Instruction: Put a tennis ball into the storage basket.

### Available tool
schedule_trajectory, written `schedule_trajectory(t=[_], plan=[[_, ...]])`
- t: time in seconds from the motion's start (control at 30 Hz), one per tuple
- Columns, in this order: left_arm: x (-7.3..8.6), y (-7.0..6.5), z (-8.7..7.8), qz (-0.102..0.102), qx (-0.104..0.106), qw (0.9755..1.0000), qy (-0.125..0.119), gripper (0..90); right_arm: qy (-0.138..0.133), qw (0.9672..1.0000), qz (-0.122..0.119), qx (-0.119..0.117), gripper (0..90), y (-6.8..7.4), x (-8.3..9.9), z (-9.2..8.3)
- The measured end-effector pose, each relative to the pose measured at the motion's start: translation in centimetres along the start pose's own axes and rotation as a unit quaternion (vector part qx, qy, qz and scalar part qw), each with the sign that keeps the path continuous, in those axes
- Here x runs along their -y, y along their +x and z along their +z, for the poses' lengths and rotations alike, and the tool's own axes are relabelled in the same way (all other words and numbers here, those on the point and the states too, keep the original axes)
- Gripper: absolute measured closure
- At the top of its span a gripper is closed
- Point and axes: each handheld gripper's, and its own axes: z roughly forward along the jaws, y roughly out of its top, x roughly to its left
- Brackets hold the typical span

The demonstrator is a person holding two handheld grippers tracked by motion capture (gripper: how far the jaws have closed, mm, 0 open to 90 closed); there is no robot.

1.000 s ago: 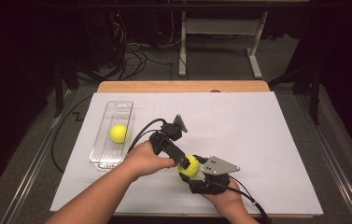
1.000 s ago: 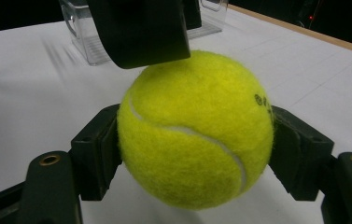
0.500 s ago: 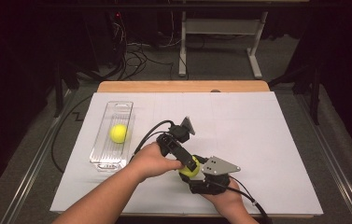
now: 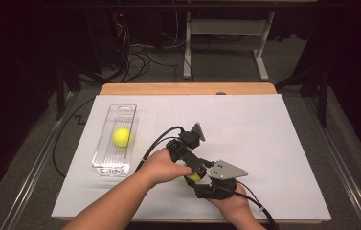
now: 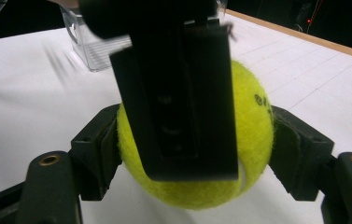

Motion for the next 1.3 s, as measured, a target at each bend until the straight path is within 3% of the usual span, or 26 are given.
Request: schedule_trajectory(t=[0.47, 0.8, 1.3], plan=[[0.01, 0.29, 0.94, -0.002, 0.019, 0.9998, 0.007, 4.4, -0.002, 1.0, -0.001, 0.003, 27.3, -0.05, -0.04, -0.14], [0.08, 0.24, 0.79, 0.0, 0.057, 0.9983, -0.003, 23.1, -0.002, 1.0, 0.001, 0.007, 27.3, -0.14, -0.03, -0.17], [0.08, 0.14, 0.67, 0.001, 0.055, 0.9985, 0.003, 27.1, -0.003, 1.0, -0.005, 0.006, 27.0, -0.1, 0.01, -0.16]])
